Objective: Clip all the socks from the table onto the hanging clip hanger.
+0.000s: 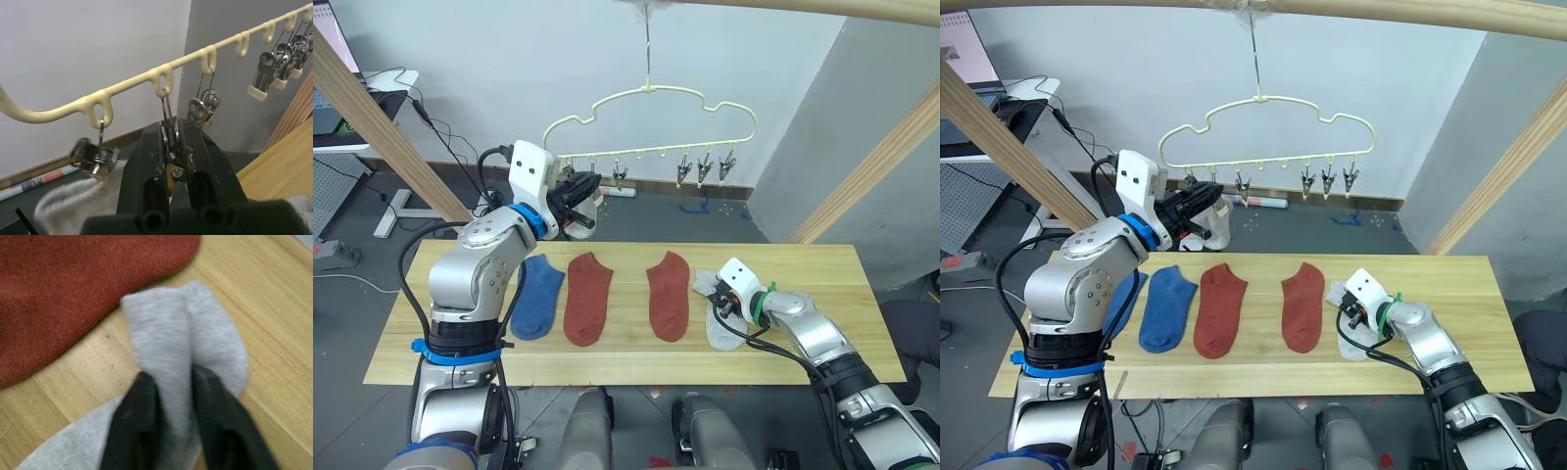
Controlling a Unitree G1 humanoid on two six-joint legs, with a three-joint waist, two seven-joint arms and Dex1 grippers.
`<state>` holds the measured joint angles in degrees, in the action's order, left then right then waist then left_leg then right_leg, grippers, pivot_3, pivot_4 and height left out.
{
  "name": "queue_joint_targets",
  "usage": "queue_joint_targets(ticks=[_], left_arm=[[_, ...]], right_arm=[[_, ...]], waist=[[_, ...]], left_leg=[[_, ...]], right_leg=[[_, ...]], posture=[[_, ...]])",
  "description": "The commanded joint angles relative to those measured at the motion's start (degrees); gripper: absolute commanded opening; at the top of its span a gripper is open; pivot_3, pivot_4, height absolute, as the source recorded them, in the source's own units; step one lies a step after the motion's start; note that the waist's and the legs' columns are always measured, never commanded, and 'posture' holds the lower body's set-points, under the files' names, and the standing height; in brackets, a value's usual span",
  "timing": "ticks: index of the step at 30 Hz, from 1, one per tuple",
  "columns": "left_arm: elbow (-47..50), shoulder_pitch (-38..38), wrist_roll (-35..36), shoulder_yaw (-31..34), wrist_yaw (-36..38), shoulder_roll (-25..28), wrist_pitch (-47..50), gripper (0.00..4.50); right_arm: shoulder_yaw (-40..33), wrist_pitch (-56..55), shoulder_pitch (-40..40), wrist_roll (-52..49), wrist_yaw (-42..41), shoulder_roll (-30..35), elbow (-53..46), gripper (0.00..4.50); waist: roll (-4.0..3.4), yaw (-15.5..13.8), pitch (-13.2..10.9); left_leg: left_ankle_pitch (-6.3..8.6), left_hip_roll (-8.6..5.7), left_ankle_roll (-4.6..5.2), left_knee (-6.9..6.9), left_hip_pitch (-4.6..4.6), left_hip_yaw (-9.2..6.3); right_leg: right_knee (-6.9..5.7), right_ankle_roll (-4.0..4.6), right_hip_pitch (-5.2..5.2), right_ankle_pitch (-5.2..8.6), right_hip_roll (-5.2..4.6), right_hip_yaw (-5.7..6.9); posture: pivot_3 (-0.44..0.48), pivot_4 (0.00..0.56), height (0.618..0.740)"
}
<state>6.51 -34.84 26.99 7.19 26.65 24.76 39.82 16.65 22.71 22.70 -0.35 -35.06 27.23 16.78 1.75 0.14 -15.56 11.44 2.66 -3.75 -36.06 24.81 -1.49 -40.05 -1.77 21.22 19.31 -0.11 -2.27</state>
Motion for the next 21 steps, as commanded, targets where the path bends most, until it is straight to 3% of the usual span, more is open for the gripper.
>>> queue_joint_targets(ticks=[1, 12, 17, 21], left_arm=[[2.2, -0.6, 2.6, 2.2, -0.9, -0.6, 2.6, 0.10], [-4.3, -8.1, 28.4, 22.8, -16.9, -9.3, 31.4, 0.10], [-6.4, -10.5, 36.1, 28.3, -25.2, -12.8, 35.2, 0.10], [-5.5, -10.4, 38.0, 27.5, -27.4, -12.6, 35.6, 0.10]], right_arm=[[-1.3, -0.1, -2.3, 0.2, -0.7, 0.5, -3.5, 0.04], [-1.7, -9.7, -5.9, 5.7, 3.2, 1.8, -32.1, 0.04], [3.7, -14.0, -1.2, 10.6, 6.5, -5.1, -35.1, 0.04], [5.2, -14.5, 2.7, 13.2, 8.8, -9.6, -31.3, 0.04]], waist=[[0.00, 0.0, 0.0], [0.01, 0.1, 0.0], [0.02, 0.3, 0.0], [0.03, 0.0, 0.0]], left_leg=[[0.00, 0.00, 0.00, 0.00, 0.00, -0.01], [-0.01, 0.01, -0.02, 0.02, 0.07, -0.05], [-0.02, 0.00, -0.04, 0.00, 0.05, -0.04], [-0.11, 0.02, -0.20, 0.00, 0.05, -0.10]], right_leg=[[-0.01, 0.00, 0.00, 0.00, 0.00, 0.00], [-0.02, -0.01, 0.11, 0.01, -0.01, 0.01], [-0.02, -0.01, 0.11, 0.01, -0.03, -0.03], [-0.07, -0.01, 0.12, 0.00, -0.04, 0.02]], posture=[[0.077, 0.255, 0.740], [0.064, 0.262, 0.740], [0.060, 0.262, 0.740], [0.062, 0.259, 0.740]])
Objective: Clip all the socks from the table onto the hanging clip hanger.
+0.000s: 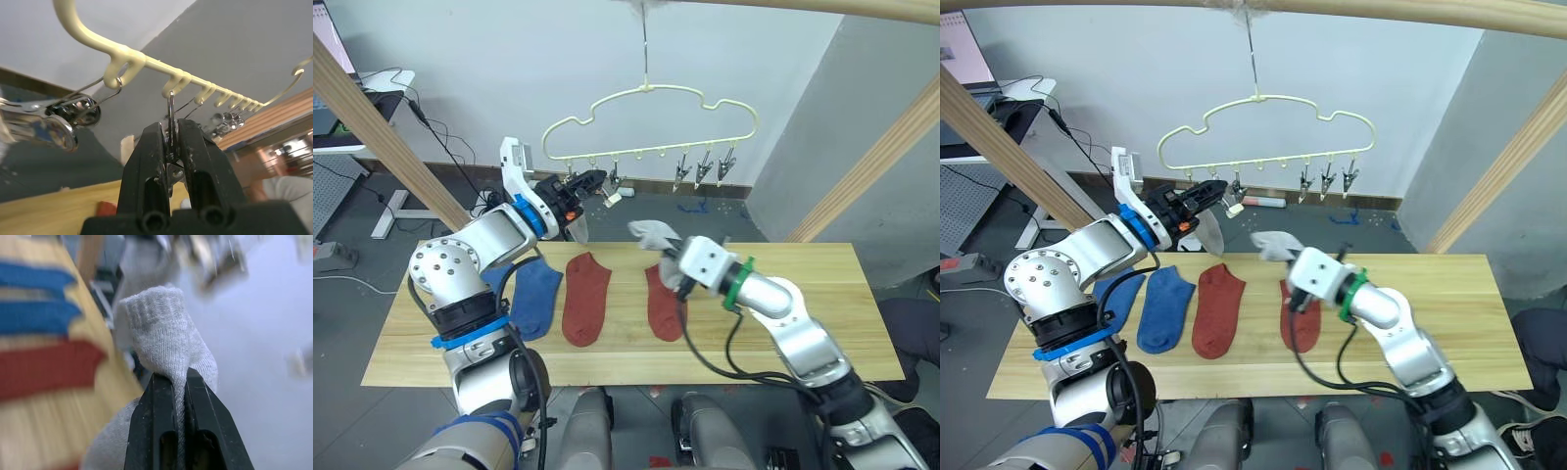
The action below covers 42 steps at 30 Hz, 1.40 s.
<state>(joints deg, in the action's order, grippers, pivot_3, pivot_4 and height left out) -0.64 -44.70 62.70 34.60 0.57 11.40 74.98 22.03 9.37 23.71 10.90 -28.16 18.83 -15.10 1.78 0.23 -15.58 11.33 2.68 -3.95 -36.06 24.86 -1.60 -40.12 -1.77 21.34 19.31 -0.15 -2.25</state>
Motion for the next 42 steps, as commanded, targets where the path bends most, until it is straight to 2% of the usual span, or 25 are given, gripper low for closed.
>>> queue_joint_targets(ticks=[1, 15, 22, 24, 31, 36, 37, 40, 42], left_arm=[[1.7, -0.4, 3.1, 0.4, -2.3, 0.4, 0.1, 0.10], [2.6, 0.9, 12.9, -1.6, -8.0, 1.0, -1.4, 0.10], [3.1, 2.0, 11.7, -5.2, -5.9, 4.3, -3.3, 0.10], [4.2, 3.0, 11.2, -6.5, -4.5, 5.2, -4.3, 0.81], [4.7, 4.5, 11.8, -8.3, -2.4, 7.8, -5.7, 2.89], [7.2, 6.3, 9.6, -11.5, 2.7, 12.7, -5.4, 4.43], [7.7, 7.0, 8.9, -12.2, 3.9, 13.7, -5.5, 4.47], [9.0, 8.8, 6.1, -14.2, 6.8, 16.1, -7.1, 4.50], [9.8, 9.7, 2.7, -15.9, 8.9, 17.7, -9.3, 4.50]], right_arm=[[0.1, -1.3, 2.5, 2.3, 2.2, -1.9, 1.3, 0.04], [-0.8, -2.2, 4.7, 3.7, 4.3, -6.9, 4.3, 0.04], [-1.0, -2.3, 5.6, 3.8, 4.7, -7.8, 5.0, 0.04], [-1.2, -2.2, 5.7, 3.5, 4.7, -8.2, 5.4, 0.00], [-1.7, -0.4, 5.3, -0.6, 3.2, -11.1, 5.7, 0.00], [-4.5, 11.6, 3.4, -14.1, -1.7, -17.3, 4.1, 0.00], [-4.8, 13.3, 3.3, -15.8, -2.6, -17.9, 4.0, 0.00], [-6.5, 16.7, 4.2, -19.4, -2.7, -19.4, 4.7, 0.78], [-8.0, 18.2, 5.1, -21.0, -2.1, -20.0, 5.4, 1.47]], waist=[[0.00, -0.1, 0.0], [0.00, -0.3, 0.0], [0.00, -0.3, 0.0], [0.00, -0.2, 0.0], [0.00, -0.2, 0.0], [0.00, -0.1, 0.0], [0.00, -0.1, 0.0], [0.00, -0.2, 0.0], [0.00, -0.1, 0.0]], left_leg=[[-0.01, 0.00, -0.01, 0.01, 0.00, -0.01], [-0.03, 0.02, -0.05, 0.03, 0.01, -0.04], [-0.03, 0.01, -0.05, 0.03, 0.00, -0.02], [-0.03, 0.02, -0.05, 0.04, 0.00, -0.02], [-0.03, 0.02, -0.05, 0.05, 0.00, -0.02], [-0.03, 0.03, -0.05, 0.10, 0.00, -0.04], [-0.03, 0.05, -0.06, 0.11, -0.01, -0.03], [-0.03, 0.06, -0.05, 0.13, 0.00, -0.04], [-0.02, 0.05, -0.05, 0.12, 0.00, -0.04]], right_leg=[[0.00, 0.00, -0.01, 0.00, 0.00, 0.01], [0.04, 0.01, -0.01, 0.00, -0.13, 0.02], [0.04, 0.01, 0.00, 0.00, -0.13, 0.02], [0.04, 0.01, 0.00, 0.00, -0.13, 0.02], [0.05, 0.01, 0.00, 0.00, -0.14, 0.01], [0.04, 0.01, 0.01, 0.00, -0.12, 0.01], [0.04, 0.02, 0.02, 0.00, -0.12, 0.02], [0.06, 0.02, 0.04, 0.00, -0.14, 0.02], [0.05, 0.02, 0.03, 0.00, -0.14, 0.02]], posture=[[0.062, 0.259, 0.740], [0.063, 0.263, 0.740], [0.063, 0.263, 0.740], [0.062, 0.262, 0.740], [0.065, 0.261, 0.740], [0.072, 0.257, 0.740], [0.072, 0.257, 0.740], [0.078, 0.257, 0.740], [0.078, 0.257, 0.740]])
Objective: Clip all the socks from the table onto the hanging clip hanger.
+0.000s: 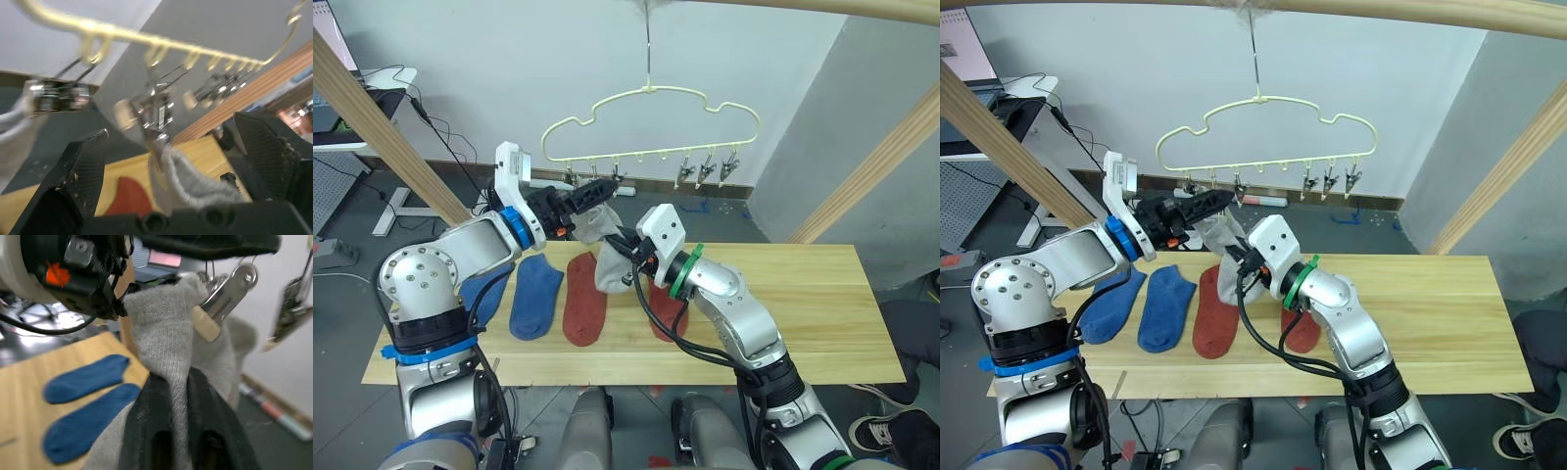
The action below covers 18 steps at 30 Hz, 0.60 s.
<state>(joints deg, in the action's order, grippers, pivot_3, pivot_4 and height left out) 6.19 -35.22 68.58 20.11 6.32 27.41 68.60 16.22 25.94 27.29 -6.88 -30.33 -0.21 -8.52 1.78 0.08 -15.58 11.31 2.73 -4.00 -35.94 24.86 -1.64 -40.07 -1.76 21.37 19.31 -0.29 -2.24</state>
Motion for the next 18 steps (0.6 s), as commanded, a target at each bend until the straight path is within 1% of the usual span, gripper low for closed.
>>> queue_joint_targets(ticks=[1, 7, 8, 9, 12, 15, 18], left_arm=[[3.2, 0.5, -4.3, -1.9, 3.9, 2.1, -3.8, 4.50], [5.7, 2.8, -9.4, -4.5, 9.0, 4.0, -7.6, 4.50], [6.5, 3.5, -10.1, -4.9, 9.7, 3.9, -8.4, 4.50], [7.1, 3.9, -10.6, -5.1, 10.1, 3.7, -9.1, 4.50], [9.6, 5.8, -15.4, -7.9, 12.9, 4.3, -13.4, 4.50], [12.4, 8.4, -23.8, -13.9, 17.9, 6.9, -20.4, 4.50], [12.4, 8.9, -29.2, -15.5, 18.2, 5.4, -26.9, 4.50]], right_arm=[[-2.6, 2.0, 1.7, -3.6, 0.2, -0.9, -1.0, 1.80], [-4.0, 4.0, -0.9, -5.4, -1.4, 4.2, -3.0, 3.95], [-4.5, 4.0, -2.2, -5.4, -1.8, 5.9, -4.0, 4.28], [-4.9, 4.1, -3.3, -5.4, -2.0, 7.2, -4.8, 4.45], [-5.8, 2.7, -6.6, -3.9, -2.9, 13.0, -8.5, 4.45], [-7.7, -1.5, -8.4, -3.1, -3.3, 17.5, -12.2, 4.45], [-10.3, -1.1, -8.4, -6.4, -4.6, 19.7, -15.1, 4.45]], waist=[[0.00, 0.0, 0.0], [0.00, -0.2, 0.0], [0.00, -0.1, 0.0], [0.00, -0.1, 0.0], [0.00, -0.2, 0.0], [0.00, -0.1, 0.0], [-0.01, 0.0, 0.0]], left_leg=[[0.00, 0.00, 0.00, 0.00, 0.00, -0.01], [0.01, -0.02, 0.01, 0.04, 0.01, -0.04], [0.01, -0.02, 0.01, 0.04, 0.01, -0.01], [0.01, -0.03, 0.01, 0.06, 0.01, 0.02], [0.01, -0.02, 0.01, 0.11, 0.04, 0.04], [0.01, -0.05, 0.01, 0.12, 0.03, 0.11], [0.01, -0.04, 0.02, 0.13, 0.00, 0.15]], right_leg=[[-0.01, 0.00, 0.00, 0.00, 0.00, 0.00], [0.01, 0.00, -0.01, 0.00, 0.00, -0.01], [0.03, 0.00, 0.00, 0.00, 0.01, -0.01], [0.06, 0.00, 0.00, 0.00, 0.00, -0.02], [0.11, 0.00, 0.03, 0.00, 0.00, -0.05], [0.10, 0.00, 0.04, 0.00, 0.01, -0.09], [0.06, 0.00, 0.06, 0.00, 0.09, -0.10]], posture=[[0.078, 0.257, 0.740], [0.085, 0.251, 0.740], [0.084, 0.249, 0.740], [0.084, 0.249, 0.740], [0.081, 0.248, 0.740], [0.072, 0.249, 0.740], [0.064, 0.248, 0.740]])
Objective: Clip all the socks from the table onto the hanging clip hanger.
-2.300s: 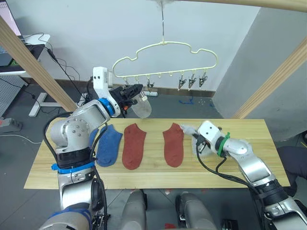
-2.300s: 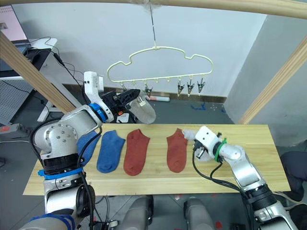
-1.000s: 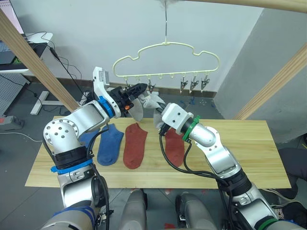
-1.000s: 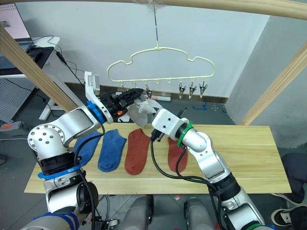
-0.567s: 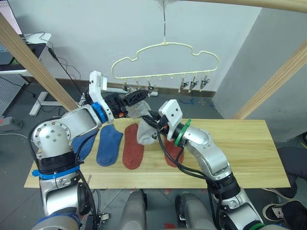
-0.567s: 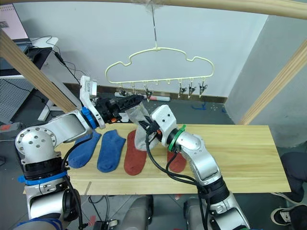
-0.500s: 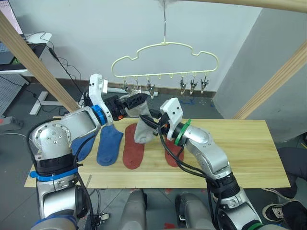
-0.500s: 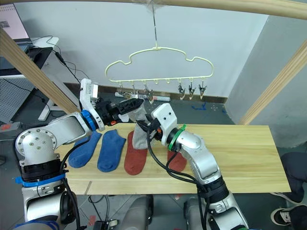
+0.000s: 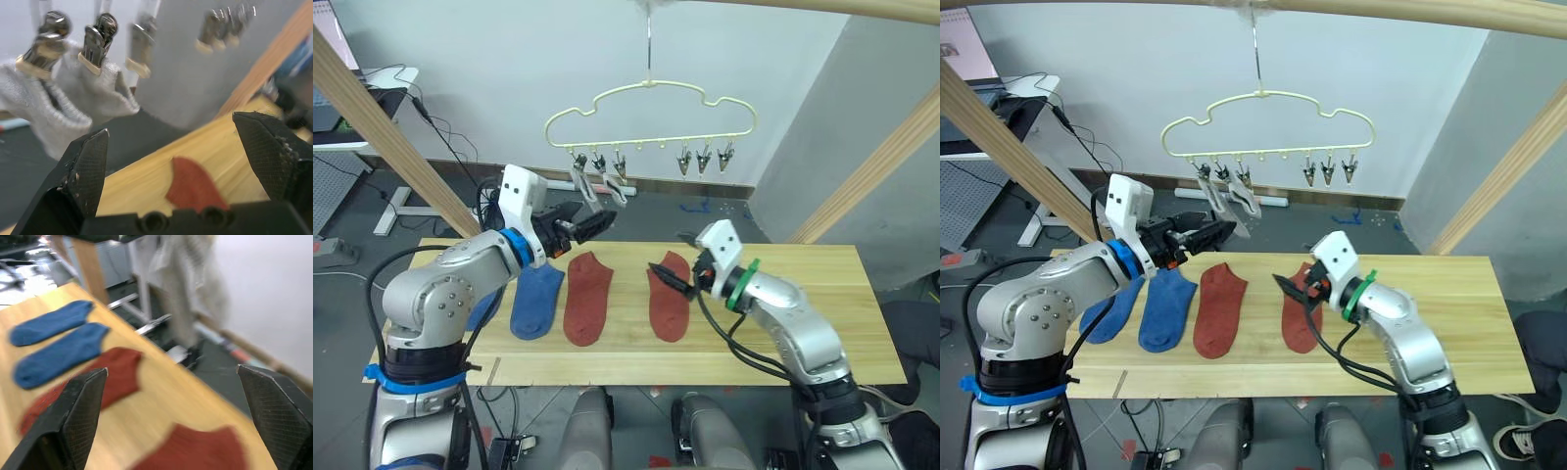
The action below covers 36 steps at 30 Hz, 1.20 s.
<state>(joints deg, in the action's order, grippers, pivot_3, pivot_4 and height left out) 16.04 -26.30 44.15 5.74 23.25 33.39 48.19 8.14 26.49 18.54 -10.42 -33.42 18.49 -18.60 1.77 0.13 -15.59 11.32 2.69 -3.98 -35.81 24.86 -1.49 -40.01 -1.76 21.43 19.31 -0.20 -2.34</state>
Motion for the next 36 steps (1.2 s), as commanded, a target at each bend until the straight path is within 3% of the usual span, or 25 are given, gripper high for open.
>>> queue_joint_targets(ticks=[1, 3, 8, 21, 27, 32, 36], left_arm=[[2.6, 0.2, -6.6, -1.7, 1.8, -1.1, -9.0, 4.50], [2.9, 1.0, -7.3, -1.4, 2.7, -3.2, -12.2, 4.32], [3.3, 2.5, -11.6, -3.5, 2.9, -6.6, -17.3, 3.02], [-5.5, -0.7, -24.4, -6.0, -0.9, -14.8, -28.4, 3.02], [-8.8, -2.0, -26.3, -5.2, -1.3, -17.3, -31.2, 3.02], [-10.0, -2.5, -26.8, -5.1, -1.0, -18.5, -32.2, 1.91], [-10.0, -2.7, -27.1, -5.2, -1.1, -18.8, -32.3, 1.91]], right_arm=[[-3.1, -1.3, 0.8, -3.7, -2.1, 1.8, -5.8, 4.45], [-4.6, -0.3, 2.1, -5.3, -2.6, 2.9, -6.7, 4.49], [-5.8, 0.8, 5.5, -7.8, -3.4, 4.7, -7.0, 4.50], [-5.6, 1.3, 11.0, -10.8, -3.7, 4.7, -5.7, 4.50], [-6.4, 2.5, 12.1, -13.6, -6.1, 6.6, -6.1, 4.50], [-6.4, 2.7, 12.4, -14.1, -5.6, 7.1, -5.9, 4.50], [-6.3, 2.8, 12.3, -14.5, -5.2, 7.1, -5.9, 4.50]], waist=[[0.00, 0.0, 0.0], [0.00, 0.0, 0.0], [0.00, 0.0, 0.0], [0.01, 0.0, 0.0], [0.02, 0.0, 0.0], [0.02, 0.0, 0.0], [0.02, 0.0, 0.0]], left_leg=[[0.00, 0.03, 0.00, 0.00, 0.00, -0.05], [0.00, 0.03, 0.01, 0.00, 0.00, -0.09], [0.01, -0.02, 0.03, -0.05, 0.02, 0.01], [0.13, -0.04, 0.23, -0.10, 0.04, -0.03], [0.13, -0.04, 0.25, -0.10, 0.06, 0.00], [0.13, -0.03, 0.25, -0.10, 0.05, -0.01], [0.13, -0.03, 0.25, -0.11, 0.05, -0.02]], right_leg=[[0.01, 0.00, -0.02, 0.00, 0.04, -0.01], [-0.01, 0.01, -0.02, 0.00, 0.06, -0.02], [0.02, 0.01, -0.03, 0.00, 0.06, -0.02], [0.01, 0.01, -0.04, -0.01, 0.10, 0.02], [0.02, 0.01, -0.04, 0.00, 0.12, 0.03], [0.02, 0.01, -0.04, 0.00, 0.12, 0.04], [0.00, 0.01, -0.04, -0.01, 0.12, 0.04]], posture=[[0.061, 0.248, 0.740], [0.057, 0.249, 0.740], [0.055, 0.252, 0.740], [0.054, 0.261, 0.740], [0.037, 0.266, 0.740], [0.037, 0.266, 0.740], [0.037, 0.266, 0.740]])
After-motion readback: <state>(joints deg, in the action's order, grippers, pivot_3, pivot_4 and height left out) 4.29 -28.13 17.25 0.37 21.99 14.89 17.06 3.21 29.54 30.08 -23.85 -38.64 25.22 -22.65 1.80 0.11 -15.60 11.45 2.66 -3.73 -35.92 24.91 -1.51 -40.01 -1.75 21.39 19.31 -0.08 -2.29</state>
